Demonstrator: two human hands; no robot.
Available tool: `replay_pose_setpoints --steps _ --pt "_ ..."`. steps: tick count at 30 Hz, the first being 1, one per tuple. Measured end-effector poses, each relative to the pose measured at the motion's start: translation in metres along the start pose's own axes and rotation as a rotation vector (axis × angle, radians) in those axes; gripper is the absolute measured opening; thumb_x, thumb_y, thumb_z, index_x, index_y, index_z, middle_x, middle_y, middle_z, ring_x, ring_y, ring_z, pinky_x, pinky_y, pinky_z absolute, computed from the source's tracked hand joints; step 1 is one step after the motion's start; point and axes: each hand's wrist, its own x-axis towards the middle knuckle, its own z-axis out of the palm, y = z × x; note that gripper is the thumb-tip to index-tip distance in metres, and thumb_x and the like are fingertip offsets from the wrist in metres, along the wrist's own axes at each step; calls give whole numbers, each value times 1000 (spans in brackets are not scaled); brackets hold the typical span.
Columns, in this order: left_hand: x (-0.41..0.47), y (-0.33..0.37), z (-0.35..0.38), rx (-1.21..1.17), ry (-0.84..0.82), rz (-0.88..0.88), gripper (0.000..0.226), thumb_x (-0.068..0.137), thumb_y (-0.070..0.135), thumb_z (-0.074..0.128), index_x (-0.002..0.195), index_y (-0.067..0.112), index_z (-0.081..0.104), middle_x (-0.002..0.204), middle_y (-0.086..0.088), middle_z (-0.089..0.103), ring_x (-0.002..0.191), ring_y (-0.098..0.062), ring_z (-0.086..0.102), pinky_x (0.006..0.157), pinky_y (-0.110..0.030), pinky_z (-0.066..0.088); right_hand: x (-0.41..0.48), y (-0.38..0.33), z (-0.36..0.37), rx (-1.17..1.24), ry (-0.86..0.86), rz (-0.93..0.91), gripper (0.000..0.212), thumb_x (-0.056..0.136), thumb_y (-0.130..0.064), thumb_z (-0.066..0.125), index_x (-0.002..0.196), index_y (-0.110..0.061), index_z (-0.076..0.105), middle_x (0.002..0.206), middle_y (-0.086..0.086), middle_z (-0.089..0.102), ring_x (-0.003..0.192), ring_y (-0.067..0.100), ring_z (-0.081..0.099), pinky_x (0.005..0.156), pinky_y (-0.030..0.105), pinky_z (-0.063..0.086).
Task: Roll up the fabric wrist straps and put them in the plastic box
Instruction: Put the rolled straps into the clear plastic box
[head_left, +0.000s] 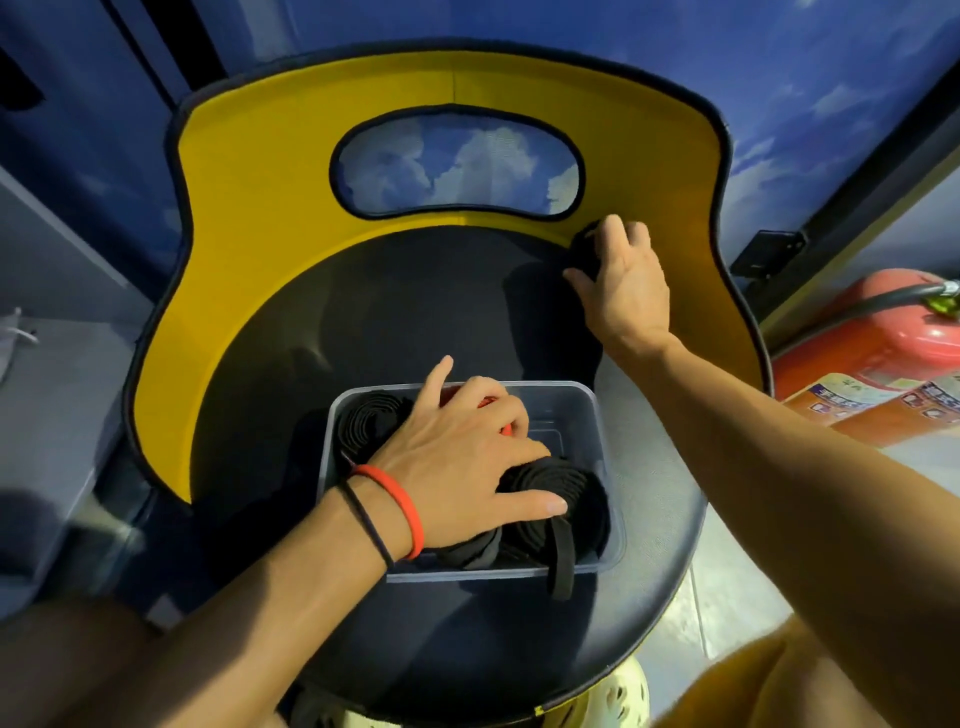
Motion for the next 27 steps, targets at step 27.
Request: replay_pose_setpoints --steps 27 --pt "-12 17 6 -71 108 -147 70 85 82 28 120 37 68 137 16 48 143 -14 19 123 -57 -2 -129 -20 -94 389 -475 -305 76 74 -16 84 141 -20 47 140 -6 38 131 -5 39 111 17 36"
